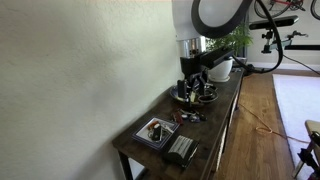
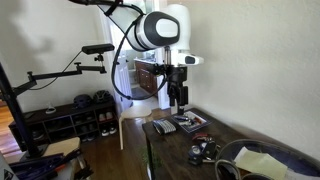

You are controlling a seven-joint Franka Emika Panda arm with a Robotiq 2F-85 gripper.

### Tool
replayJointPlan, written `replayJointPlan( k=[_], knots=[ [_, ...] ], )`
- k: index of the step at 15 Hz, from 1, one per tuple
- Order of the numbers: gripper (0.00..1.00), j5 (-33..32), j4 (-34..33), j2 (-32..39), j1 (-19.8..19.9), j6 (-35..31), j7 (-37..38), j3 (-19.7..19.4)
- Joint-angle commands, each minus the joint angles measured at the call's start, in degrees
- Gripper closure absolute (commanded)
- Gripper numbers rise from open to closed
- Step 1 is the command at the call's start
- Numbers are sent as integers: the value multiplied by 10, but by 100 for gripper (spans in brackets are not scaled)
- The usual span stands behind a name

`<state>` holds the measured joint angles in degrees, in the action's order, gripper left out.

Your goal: Pick the keys on the table and place them in the box

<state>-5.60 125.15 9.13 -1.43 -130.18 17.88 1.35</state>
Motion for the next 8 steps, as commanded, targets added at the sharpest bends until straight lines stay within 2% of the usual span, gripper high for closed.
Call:
replayJointPlan(
  k=[1,8],
  knots=[
    [0,2,-21,32,-3,-14,0,-11],
    [0,1,-69,97,0,-53,-7,-31]
  ],
)
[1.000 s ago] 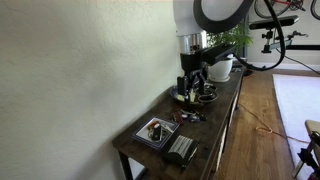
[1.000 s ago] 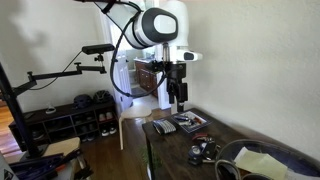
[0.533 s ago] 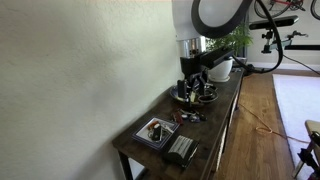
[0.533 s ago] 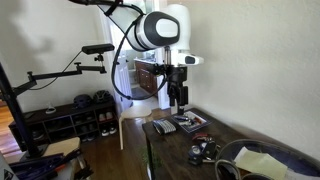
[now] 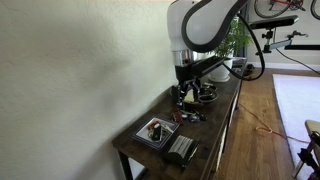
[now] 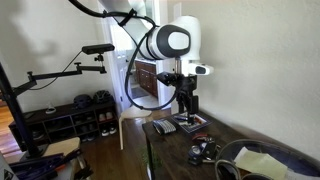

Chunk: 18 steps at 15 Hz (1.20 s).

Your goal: Pick the keys on the table and place them in the box

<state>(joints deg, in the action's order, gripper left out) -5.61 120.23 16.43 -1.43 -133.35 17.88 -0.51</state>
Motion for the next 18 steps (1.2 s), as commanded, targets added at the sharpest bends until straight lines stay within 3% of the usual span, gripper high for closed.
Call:
replayJointPlan(
  k=[1,18],
  knots=[
    [0,2,-25,31,1,-27,-8,-15],
    [0,53,-118,139,-2,-46,28,-43]
  ],
)
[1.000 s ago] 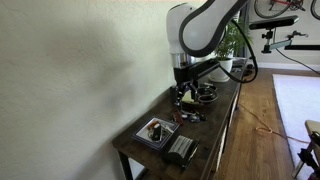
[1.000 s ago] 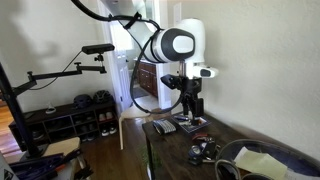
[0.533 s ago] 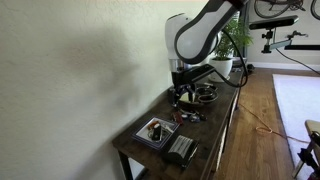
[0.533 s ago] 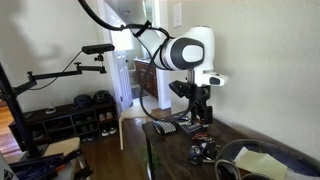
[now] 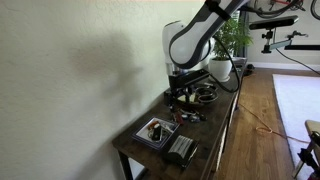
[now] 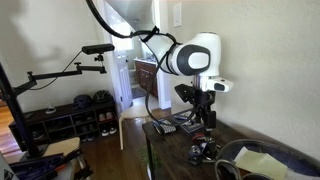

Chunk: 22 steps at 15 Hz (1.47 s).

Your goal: Pick the keys on the table and place them in the box

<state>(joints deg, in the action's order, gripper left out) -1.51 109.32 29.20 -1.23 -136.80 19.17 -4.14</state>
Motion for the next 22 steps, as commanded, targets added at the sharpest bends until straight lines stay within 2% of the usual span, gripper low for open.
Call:
replayJointPlan(
  k=[1,12,13,14,16,22],
  knots=[
    [0,15,-12,15,-4,-12,17,-6],
    [0,33,-53,70,-3,-14,33,-13],
    [3,36,-57,75,-2,-13,31,-13],
    [26,37,-58,78,-3,-13,31,-13],
    [30,38,-61,81,-4,-14,30,-14],
    [70,40,-59,75,-3,-15,29,-13]
  ],
)
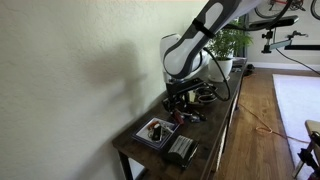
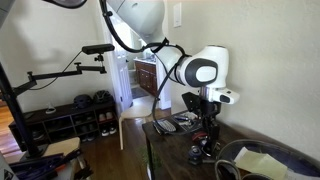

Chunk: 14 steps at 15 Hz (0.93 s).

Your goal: Pick the keys on the table and place them in the box

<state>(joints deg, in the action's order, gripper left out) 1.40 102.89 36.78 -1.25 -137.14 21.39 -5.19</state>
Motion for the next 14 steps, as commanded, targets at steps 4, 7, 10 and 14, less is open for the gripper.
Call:
replayJointPlan(
  k=[4,7,10,14],
  knots=[
    [95,14,11,-6,-3,-11,5,-2],
    [91,12,15,-10,-4,-12,4,-3],
    [93,10,22,-20,-6,-12,0,-2],
    [92,5,42,-46,-10,-17,-6,-2]
  ],
)
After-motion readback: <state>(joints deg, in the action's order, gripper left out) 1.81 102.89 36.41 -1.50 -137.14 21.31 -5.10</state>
